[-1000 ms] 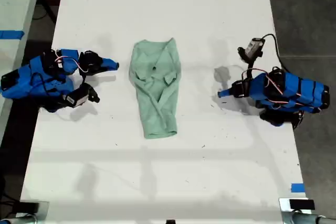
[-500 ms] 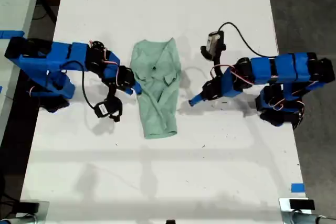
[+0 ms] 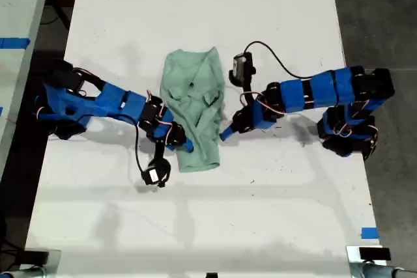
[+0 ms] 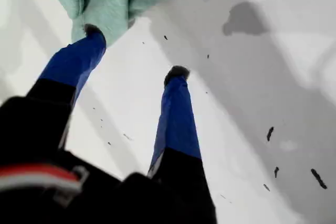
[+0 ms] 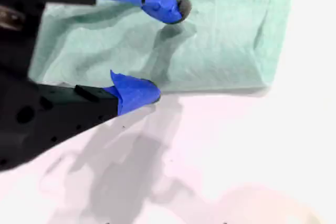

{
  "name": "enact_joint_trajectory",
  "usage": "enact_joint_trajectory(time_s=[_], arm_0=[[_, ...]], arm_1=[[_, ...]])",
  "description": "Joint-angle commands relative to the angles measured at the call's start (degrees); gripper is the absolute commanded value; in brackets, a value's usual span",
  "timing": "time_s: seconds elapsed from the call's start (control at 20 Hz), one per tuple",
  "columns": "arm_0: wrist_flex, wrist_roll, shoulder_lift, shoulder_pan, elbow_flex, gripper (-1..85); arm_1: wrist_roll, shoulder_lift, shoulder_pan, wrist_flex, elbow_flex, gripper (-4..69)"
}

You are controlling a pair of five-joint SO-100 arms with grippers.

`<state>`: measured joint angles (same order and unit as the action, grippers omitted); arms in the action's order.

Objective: Fold t shirt

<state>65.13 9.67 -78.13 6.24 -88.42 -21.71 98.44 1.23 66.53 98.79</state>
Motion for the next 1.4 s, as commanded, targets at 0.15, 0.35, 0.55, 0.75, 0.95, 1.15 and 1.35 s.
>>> enact_joint_trajectory(time_s=[0.15,0.35,0.55,0.75,0.95,1.15,1.35], arm_0=[[-2.02,3.43,7.21,4.57,7.73,19.1],[-2.9,5.19,11.25,5.8,11.51,-0.3],[-2.99,5.19,10.9,5.45,11.78,-0.3],[-2.72,5.19,10.55,5.45,11.78,-0.3],[-1.67,4.92,9.67,5.54,11.78,-0.3],[-0.7,3.43,5.62,6.94,11.78,-0.3],[0.18,-0.97,3.87,10.63,19.42,-0.3]], arm_1=[[-0.88,-4.83,-2.55,0.97,-10.81,25.5],[-0.18,-10.72,-5.19,0.88,-17.31,25.6],[0.88,-21.27,-7.38,1.58,-26.46,25.8],[1.67,-31.29,-9.23,2.02,-33.84,16.2],[2.29,-32.26,-10.11,2.2,-34.45,1.2],[1.93,-33.05,-12.48,5.54,-38.67,0.9],[2.02,-32.52,-16.52,7.47,-45.62,0.9]])
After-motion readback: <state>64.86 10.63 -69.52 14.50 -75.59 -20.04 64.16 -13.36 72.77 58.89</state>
